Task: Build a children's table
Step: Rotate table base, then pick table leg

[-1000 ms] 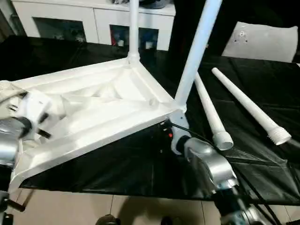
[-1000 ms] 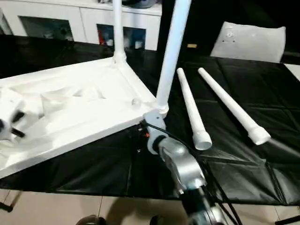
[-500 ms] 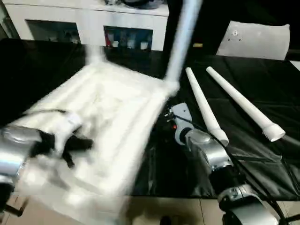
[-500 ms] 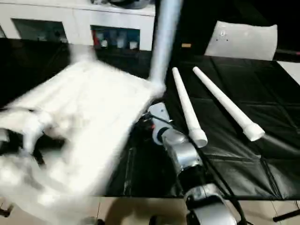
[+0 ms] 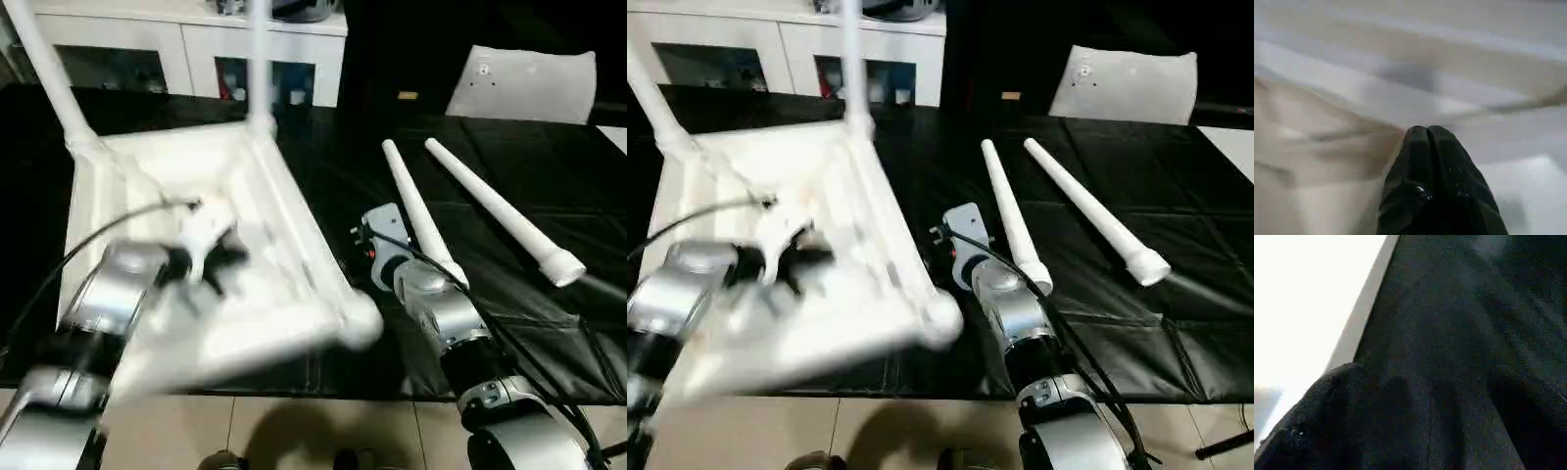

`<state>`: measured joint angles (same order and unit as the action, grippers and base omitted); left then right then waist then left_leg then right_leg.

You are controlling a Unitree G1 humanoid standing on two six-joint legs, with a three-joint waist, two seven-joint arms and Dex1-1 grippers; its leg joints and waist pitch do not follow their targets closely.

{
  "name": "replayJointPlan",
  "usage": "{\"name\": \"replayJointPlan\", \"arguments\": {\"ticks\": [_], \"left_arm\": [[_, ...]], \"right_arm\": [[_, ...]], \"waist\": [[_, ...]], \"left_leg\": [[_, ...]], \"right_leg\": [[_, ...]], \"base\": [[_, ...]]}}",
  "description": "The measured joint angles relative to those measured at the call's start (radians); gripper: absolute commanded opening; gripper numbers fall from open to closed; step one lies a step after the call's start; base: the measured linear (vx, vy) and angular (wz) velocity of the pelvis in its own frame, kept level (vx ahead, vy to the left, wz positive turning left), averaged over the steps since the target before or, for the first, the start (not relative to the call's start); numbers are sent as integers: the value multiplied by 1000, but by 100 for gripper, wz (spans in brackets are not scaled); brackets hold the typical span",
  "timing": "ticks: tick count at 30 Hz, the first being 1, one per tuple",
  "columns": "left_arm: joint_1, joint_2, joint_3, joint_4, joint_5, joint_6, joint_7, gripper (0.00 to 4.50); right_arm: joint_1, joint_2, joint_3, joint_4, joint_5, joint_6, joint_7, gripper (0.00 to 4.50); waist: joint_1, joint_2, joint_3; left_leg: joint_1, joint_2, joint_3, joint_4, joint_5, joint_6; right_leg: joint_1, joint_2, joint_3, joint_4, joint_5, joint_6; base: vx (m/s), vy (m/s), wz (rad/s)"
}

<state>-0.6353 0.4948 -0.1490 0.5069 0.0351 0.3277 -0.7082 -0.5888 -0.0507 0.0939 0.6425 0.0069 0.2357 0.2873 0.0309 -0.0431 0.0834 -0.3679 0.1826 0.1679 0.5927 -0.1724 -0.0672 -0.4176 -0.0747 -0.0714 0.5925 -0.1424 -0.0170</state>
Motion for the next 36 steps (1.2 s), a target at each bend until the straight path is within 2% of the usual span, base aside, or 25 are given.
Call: {"name": "replayJointPlan", "arguments": {"ticks": [4,8,10,13,14,16,18,20,23,26,31,33,35,36], "left_arm": [[-58,-15,17,53,21,-101,80,10],[-26,-43,56,54,0,-141,91,10],[20,-64,90,-3,-40,-142,79,10],[91,-92,134,-121,-104,-116,76,10],[103,-96,138,-150,-122,-101,75,25],[148,-97,150,-243,-164,-55,64,36],[165,-102,147,-284,-188,-30,54,50],[224,-98,143,-403,-231,33,37,75],[304,-103,82,-593,-292,138,-6,97],[316,-104,53,-683,-316,209,-7,124],[317,-74,12,-746,-322,246,-33,157],[318,-69,10,-758,-322,264,-35,165],[318,-69,9,-778,-322,284,-32,192],[318,-68,6,-784,-322,292,-31,192]], "right_arm": [[-3,-1,-14,-41,7,-10,-15,450],[-5,-19,-61,-100,23,5,-50,450],[-5,-29,-86,-169,29,44,-69,450],[-34,-46,-108,-232,21,168,-127,450],[-41,-56,-116,-239,18,202,-140,450],[-52,-70,-123,-236,18,244,-151,450],[-53,-86,-139,-228,17,263,-160,450],[-90,-100,-140,-171,18,280,-167,450],[-170,-161,-167,-71,18,335,-178,450],[-238,-196,-168,12,15,391,-160,450],[-255,-209,-154,129,-2,471,-144,450],[-257,-210,-168,158,10,509,-140,422],[-262,-209,-189,176,34,545,-136,415],[-269,-207,-199,188,43,556,-136,415]], "waist": [[1,0,0],[4,0,0],[6,0,0],[8,2,-1],[10,2,-1],[11,3,-1],[12,3,-1],[6,4,-1],[7,4,-1],[4,4,-1],[1,4,-1],[-4,4,-1],[-6,4,-1],[-6,4,-1]], "left_leg": [[0,-1,0,3,0,0],[-2,0,1,5,0,0],[-2,0,2,5,0,0],[-3,1,2,2,-2,-2],[-3,2,2,1,-2,-2],[-2,3,3,0,-3,-3],[-2,3,4,0,-3,-3],[0,3,5,1,-3,-3],[1,4,5,5,-2,-3],[2,5,4,7,-2,-3],[2,5,3,9,-2,-3],[1,5,2,10,-2,-3],[1,5,2,12,-2,-3],[1,5,2,13,-2,-3]], "right_leg": [[1,-1,1,0,0,0],[0,-1,2,2,1,-1],[0,-1,3,4,3,-5],[-1,0,2,4,2,-5],[-1,1,2,4,0,-5],[-2,1,2,4,-1,-5],[-2,2,2,5,-1,-5],[-1,2,3,5,0,-5],[-1,1,3,9,-2,-2],[-1,2,2,12,-3,-1],[-2,2,1,16,-3,0],[-3,2,1,16,-3,0],[-3,2,1,16,-3,0],[-2,2,1,16,-3,0]], "base": [[0,0,0],[0,0,0],[59,1,3],[59,-7,2],[60,-17,0],[0,0,0],[0,0,0],[0,0,0],[0,0,0],[0,0,0],[0,0,0],[0,0,0],[0,0,0],[0,0,0]]}}
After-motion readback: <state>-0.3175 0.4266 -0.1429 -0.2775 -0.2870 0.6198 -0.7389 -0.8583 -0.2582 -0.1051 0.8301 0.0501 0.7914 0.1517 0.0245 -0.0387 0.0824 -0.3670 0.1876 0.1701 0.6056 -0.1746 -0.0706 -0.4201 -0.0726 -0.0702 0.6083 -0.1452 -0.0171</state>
